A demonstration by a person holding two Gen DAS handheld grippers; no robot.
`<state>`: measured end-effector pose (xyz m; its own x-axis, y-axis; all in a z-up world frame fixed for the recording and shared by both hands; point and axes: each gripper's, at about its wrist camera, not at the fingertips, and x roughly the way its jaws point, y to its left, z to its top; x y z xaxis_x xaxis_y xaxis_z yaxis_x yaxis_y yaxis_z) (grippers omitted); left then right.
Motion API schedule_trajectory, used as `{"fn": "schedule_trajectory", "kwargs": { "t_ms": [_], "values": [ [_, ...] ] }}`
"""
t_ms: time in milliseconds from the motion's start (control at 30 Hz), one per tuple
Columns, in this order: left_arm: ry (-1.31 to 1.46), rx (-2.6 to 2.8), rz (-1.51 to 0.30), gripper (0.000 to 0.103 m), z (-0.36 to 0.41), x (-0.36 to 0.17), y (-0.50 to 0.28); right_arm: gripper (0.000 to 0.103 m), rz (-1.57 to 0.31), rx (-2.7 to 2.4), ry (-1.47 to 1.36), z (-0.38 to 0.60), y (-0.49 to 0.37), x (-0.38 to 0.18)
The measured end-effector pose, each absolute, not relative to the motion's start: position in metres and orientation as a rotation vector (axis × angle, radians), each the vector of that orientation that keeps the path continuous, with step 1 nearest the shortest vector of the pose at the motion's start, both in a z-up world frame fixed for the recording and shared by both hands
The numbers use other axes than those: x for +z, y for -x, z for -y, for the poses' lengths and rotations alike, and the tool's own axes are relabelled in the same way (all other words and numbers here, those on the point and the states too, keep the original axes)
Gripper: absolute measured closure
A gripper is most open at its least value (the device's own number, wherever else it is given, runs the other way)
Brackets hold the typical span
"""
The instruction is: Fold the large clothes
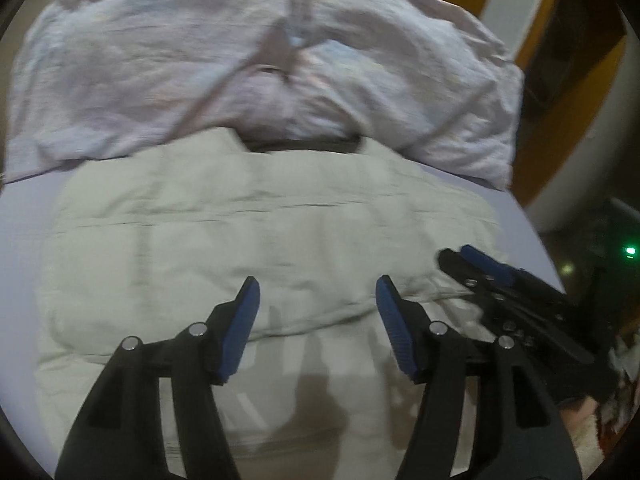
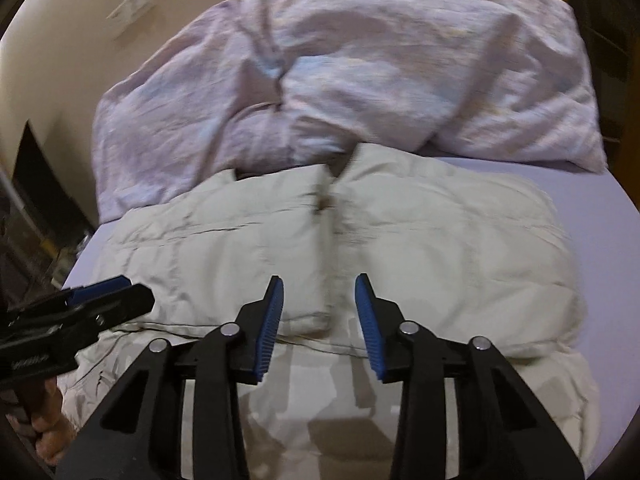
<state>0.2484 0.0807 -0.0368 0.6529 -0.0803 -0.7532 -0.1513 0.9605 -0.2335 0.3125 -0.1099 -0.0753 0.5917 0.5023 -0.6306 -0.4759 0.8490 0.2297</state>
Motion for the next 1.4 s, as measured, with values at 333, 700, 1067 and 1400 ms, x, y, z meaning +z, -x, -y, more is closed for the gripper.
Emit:
{"fn": "schedule_trajectory", "kwargs": {
  "t_ms": [333,700,1067,1400],
  "values": [
    [0.288,0.142,-0.877,0.036,-0.114,-0.051,-0.24,0.067,-0.899,0.539,0.052,0.071,-0.341,-0.119],
    [0.153,0.235,-0.848,0.02,-0.11,-0.049,-0.215,0.037,-0.92,0.529,0.008,0.099,-0.331,-0.101],
    [0.131,0.276,-0.844,0.016,-0.125,-0.048,-0.152,0.024,-0.958,0.405,-0.003,0.204,-0.294,-0.084],
    [0.205,0.341,-0.936,0.015,-0.174,-0.07,-0.071,0.023,-1.075,0.288,-0.132,0.323,-0.263,-0.106]
  ]
}}
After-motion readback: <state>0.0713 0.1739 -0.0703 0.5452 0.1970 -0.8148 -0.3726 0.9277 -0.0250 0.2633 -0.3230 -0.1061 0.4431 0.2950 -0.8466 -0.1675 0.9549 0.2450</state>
